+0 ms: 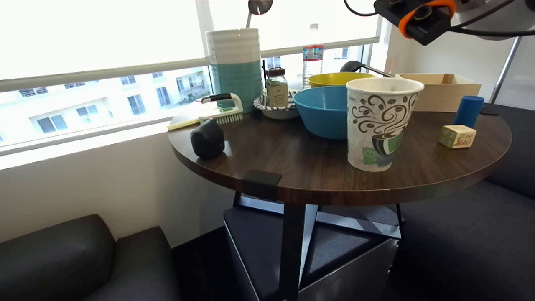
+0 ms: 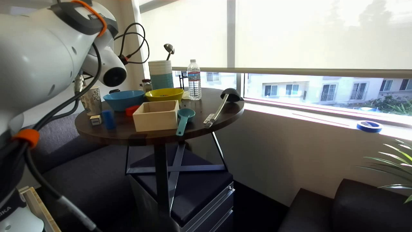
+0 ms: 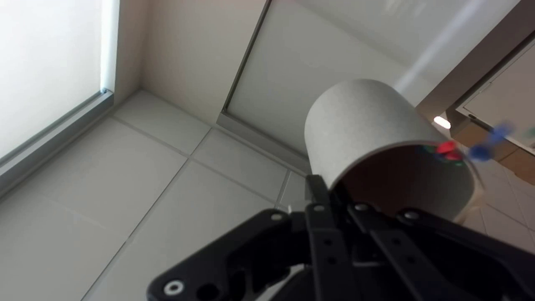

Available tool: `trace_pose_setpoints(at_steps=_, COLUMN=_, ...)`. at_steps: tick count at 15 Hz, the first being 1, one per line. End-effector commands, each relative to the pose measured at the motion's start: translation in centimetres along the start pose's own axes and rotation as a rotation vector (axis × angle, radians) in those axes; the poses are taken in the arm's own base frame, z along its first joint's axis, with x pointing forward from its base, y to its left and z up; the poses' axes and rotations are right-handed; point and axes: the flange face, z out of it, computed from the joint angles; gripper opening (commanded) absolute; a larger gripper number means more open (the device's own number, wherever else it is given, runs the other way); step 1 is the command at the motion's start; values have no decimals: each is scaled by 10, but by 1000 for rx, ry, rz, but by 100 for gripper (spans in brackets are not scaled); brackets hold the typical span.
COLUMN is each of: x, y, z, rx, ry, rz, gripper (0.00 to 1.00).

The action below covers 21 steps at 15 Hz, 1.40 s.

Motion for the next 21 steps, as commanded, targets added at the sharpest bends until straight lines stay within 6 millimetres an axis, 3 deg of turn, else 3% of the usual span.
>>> trace_pose_setpoints(at_steps=1, x=5, y=1, z=12, rx=-1, ry=-36, rz=-33, gripper=1)
trace_pose_setpoints(at_steps=11, x=17, y=1, z=30, rx=17, ry=-154, rz=-62, gripper=1)
trace_pose_setpoints(at_steps=15, x=31, y=4, z=35, rx=-3, ry=-230, rz=-85, gripper=1)
trace_pose_setpoints(at_steps=21, x=58, y=9, z=59, rx=-43, ry=-409, rz=-93, gripper=1)
